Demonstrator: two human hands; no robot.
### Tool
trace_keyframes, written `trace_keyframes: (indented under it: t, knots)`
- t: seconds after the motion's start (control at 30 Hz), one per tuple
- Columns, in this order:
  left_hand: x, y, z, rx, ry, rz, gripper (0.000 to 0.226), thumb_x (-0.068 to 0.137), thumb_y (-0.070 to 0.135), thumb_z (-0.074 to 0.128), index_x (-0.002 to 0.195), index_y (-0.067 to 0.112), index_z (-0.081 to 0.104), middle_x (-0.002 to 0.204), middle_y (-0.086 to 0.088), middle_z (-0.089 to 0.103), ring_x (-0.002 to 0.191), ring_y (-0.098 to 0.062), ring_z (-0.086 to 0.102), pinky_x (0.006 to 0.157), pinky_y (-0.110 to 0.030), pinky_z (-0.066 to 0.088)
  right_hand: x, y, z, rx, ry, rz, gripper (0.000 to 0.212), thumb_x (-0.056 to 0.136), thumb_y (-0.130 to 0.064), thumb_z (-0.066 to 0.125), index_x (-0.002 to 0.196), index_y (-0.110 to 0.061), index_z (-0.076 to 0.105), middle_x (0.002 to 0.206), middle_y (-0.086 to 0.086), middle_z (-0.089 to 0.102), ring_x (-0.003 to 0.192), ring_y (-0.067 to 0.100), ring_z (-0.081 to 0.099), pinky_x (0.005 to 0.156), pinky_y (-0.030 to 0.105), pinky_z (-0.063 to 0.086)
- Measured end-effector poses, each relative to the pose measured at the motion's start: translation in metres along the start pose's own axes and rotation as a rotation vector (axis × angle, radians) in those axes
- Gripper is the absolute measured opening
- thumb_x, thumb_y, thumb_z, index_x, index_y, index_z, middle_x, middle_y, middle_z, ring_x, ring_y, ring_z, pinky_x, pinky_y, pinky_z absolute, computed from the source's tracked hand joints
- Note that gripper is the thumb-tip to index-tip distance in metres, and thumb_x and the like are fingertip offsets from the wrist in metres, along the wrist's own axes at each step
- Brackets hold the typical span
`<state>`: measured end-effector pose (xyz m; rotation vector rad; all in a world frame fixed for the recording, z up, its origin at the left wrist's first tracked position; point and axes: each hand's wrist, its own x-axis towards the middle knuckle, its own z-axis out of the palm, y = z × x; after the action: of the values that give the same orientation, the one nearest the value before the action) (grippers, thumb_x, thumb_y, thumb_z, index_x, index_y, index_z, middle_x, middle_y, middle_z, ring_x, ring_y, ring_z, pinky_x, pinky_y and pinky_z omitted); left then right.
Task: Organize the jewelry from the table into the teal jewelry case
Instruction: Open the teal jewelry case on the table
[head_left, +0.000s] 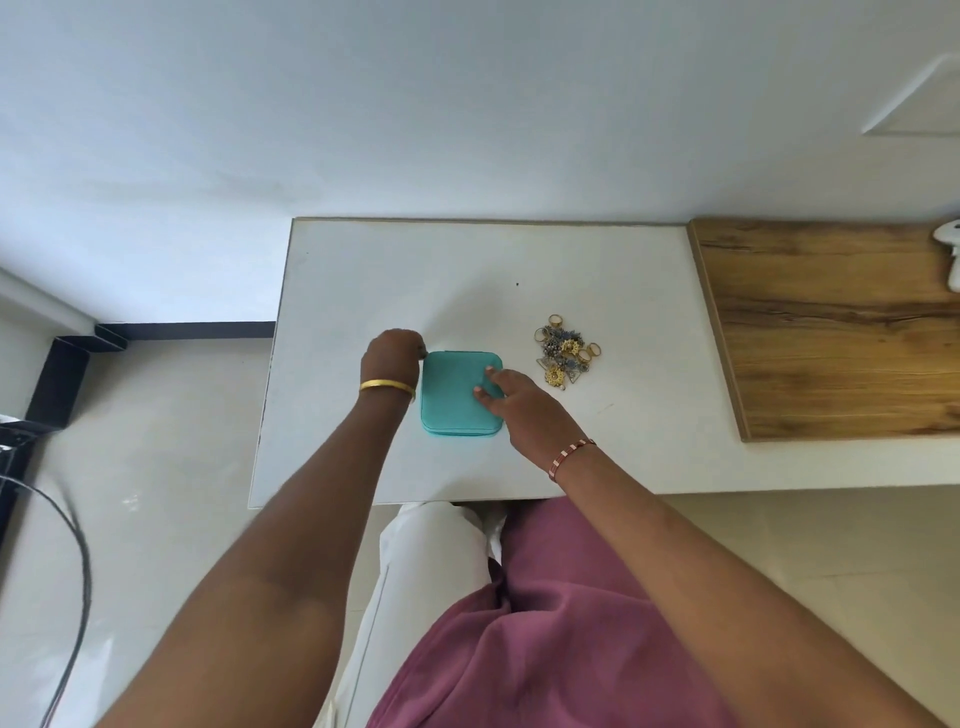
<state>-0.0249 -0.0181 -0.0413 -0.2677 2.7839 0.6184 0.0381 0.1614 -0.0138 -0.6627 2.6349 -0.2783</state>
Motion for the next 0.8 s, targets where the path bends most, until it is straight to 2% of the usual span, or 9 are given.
trace_keyframes:
  t: [0.2,0.33,0.47,0.5,0.57,0.6,0.67,0.73,0.8]
  knots:
    - [-0.014,-0.009,0.013,-0.378,0.086,-0.143,0.025,0.085,0.002,0.048,0.101,0.006,0.067,0.098,-0.018,0.070,0.096,-0.032,0.062,0.083,-0.026,0.043,0.002,0.005,0.004,0.017,0.011,-0.013,0.055,0.092,0.001,0.038,0.143,-0.017,0.031,0.154,0.010,0.018,0.141,0.023,0.018,0.110,0.031,0.029]
    - [-0.040,-0.010,0.024,-0.587,0.088,-0.219,0.038,0.085,-0.004,0.043,0.119,0.007,0.057,0.102,-0.019,0.069,0.101,-0.028,0.061,0.087,-0.021,0.039,-0.001,0.004,0.005,0.062,0.055,-0.002,0.055,0.091,-0.025,0.053,0.141,-0.014,0.035,0.153,0.009,0.023,0.140,0.022,0.021,0.114,0.032,0.025]
    - [-0.066,-0.017,0.038,-0.772,0.036,-0.232,0.044,0.083,-0.012,0.038,0.121,0.002,0.055,0.114,-0.019,0.064,0.108,-0.029,0.060,0.099,-0.035,0.045,-0.003,-0.003,0.006,-0.072,0.014,0.008,0.077,0.077,-0.038,0.069,0.139,-0.009,0.034,0.147,0.017,0.030,0.135,0.029,0.028,0.108,0.036,0.033]
    - [-0.071,-0.020,0.041,-0.817,0.014,-0.232,0.044,0.082,-0.016,0.038,0.119,0.001,0.057,0.114,-0.020,0.064,0.109,-0.030,0.060,0.099,-0.040,0.046,-0.001,-0.006,0.007,-0.142,0.010,-0.006,0.082,0.070,-0.039,0.076,0.135,-0.007,0.039,0.140,0.021,0.038,0.129,0.033,0.038,0.102,0.037,0.041]
    - [-0.079,-0.027,0.045,-0.859,-0.036,-0.239,0.046,0.080,-0.019,0.038,0.117,0.000,0.059,0.113,-0.021,0.064,0.109,-0.031,0.061,0.099,-0.043,0.046,0.003,-0.009,0.008,-0.264,-0.040,0.011,0.091,0.041,-0.043,0.089,0.118,-0.006,0.057,0.111,0.021,0.061,0.098,0.032,0.061,0.074,0.032,0.056]
    - [-0.081,-0.029,0.046,-0.857,-0.062,-0.239,0.046,0.080,-0.019,0.040,0.116,0.000,0.059,0.113,-0.020,0.064,0.108,-0.030,0.061,0.100,-0.043,0.046,0.006,-0.009,0.009,-0.302,-0.044,0.015,0.092,0.028,-0.045,0.091,0.108,-0.008,0.064,0.097,0.017,0.066,0.082,0.027,0.064,0.060,0.027,0.056]
    - [-0.085,-0.032,0.044,-0.821,-0.098,-0.225,0.046,0.079,-0.018,0.043,0.118,0.001,0.059,0.114,-0.019,0.064,0.108,-0.027,0.061,0.102,-0.040,0.044,0.011,-0.009,0.007,-0.319,-0.016,-0.006,0.090,0.019,-0.047,0.090,0.098,-0.011,0.068,0.083,0.010,0.067,0.067,0.020,0.062,0.048,0.021,0.050]
    - [-0.086,-0.032,0.043,-0.795,-0.116,-0.216,0.046,0.079,-0.017,0.045,0.120,0.001,0.057,0.116,-0.019,0.063,0.109,-0.026,0.061,0.103,-0.036,0.042,0.007,-0.013,-0.001,-0.362,0.004,-0.041,0.084,0.029,-0.046,0.089,0.102,-0.011,0.067,0.087,0.008,0.066,0.071,0.019,0.062,0.051,0.021,0.050]
    - [-0.086,-0.031,0.042,-0.797,-0.116,-0.215,0.047,0.079,-0.016,0.046,0.121,0.001,0.056,0.117,-0.019,0.063,0.109,-0.027,0.061,0.103,-0.036,0.042,0.006,-0.013,-0.007,-0.307,-0.012,-0.068,0.074,0.062,-0.037,0.080,0.123,-0.006,0.052,0.111,0.014,0.059,0.097,0.027,0.057,0.072,0.031,0.053]
